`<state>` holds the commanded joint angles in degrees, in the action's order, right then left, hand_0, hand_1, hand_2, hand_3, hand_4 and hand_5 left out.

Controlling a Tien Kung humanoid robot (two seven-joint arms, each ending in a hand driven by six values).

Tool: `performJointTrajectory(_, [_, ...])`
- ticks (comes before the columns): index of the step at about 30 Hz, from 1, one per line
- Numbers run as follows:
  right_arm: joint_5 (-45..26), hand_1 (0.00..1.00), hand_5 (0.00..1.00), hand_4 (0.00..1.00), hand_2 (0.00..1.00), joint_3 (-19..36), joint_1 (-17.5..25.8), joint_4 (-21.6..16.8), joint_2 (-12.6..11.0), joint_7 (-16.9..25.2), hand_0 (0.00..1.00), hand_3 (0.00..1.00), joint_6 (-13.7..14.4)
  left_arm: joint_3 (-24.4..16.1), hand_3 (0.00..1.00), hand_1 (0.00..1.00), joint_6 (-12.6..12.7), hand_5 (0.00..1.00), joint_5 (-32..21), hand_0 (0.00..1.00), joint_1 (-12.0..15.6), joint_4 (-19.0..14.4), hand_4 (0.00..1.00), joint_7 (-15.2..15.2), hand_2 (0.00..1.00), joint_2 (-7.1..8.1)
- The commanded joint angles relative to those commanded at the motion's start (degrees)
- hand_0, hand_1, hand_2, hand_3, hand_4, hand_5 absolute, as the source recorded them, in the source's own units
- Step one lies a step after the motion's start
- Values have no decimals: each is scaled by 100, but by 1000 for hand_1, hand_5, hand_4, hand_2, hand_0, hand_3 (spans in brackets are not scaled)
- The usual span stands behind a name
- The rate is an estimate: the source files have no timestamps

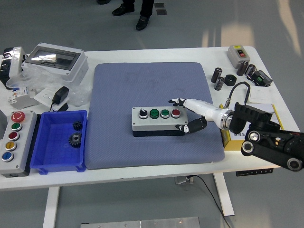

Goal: Pick up the button,place it on the desk,press the button,press the button

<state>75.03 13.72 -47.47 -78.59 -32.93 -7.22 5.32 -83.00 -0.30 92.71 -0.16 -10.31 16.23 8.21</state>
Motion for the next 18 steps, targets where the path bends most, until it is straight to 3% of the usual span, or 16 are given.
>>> performJointTrajectory(16, [-49, 904, 18, 490, 925, 41, 13, 8, -27, 38, 896, 998, -6, 15, 578, 553, -25, 210, 34, 619, 23, 0, 479, 16, 524, -13])
performJointTrajectory(18, [-56, 916, 37, 531, 960, 49, 16, 7, -31, 44, 901, 998, -3, 17, 577, 553, -28, 209, 37, 619, 22, 0, 480, 17, 523, -14])
